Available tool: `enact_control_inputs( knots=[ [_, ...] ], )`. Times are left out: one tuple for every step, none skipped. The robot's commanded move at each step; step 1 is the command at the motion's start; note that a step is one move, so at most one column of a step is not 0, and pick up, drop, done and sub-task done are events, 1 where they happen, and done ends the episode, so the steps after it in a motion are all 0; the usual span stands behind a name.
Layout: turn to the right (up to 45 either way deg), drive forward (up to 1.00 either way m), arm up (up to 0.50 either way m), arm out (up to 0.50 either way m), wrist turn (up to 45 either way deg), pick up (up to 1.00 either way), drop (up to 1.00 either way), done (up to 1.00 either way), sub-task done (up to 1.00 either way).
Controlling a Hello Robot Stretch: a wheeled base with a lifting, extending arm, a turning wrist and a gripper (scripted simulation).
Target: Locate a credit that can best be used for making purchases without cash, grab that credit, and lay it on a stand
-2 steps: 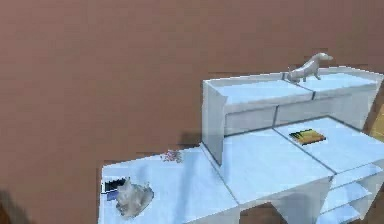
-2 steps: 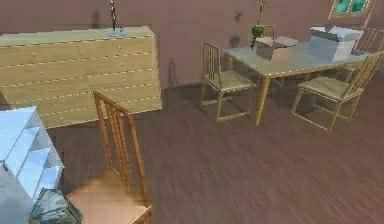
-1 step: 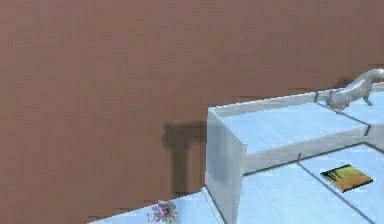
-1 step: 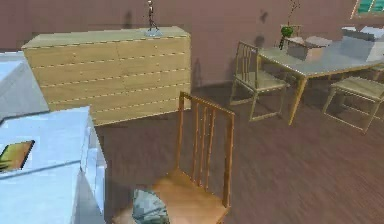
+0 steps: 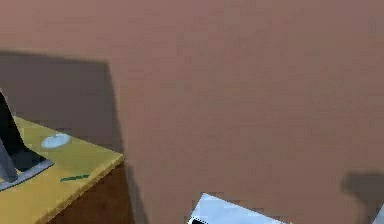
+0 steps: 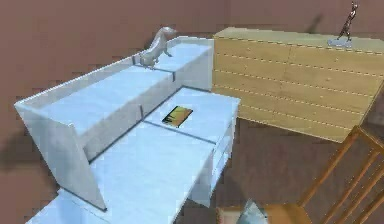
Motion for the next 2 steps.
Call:
enact_control_inputs(
  knots=[
    [-45.0,0.0,0.0,0.0,0.0,0.0,0.0,0.0,0.0],
    [-36.0,0.0,0.0,0.0,0.0,0.0,0.0,0.0,0.0]
  ],
)
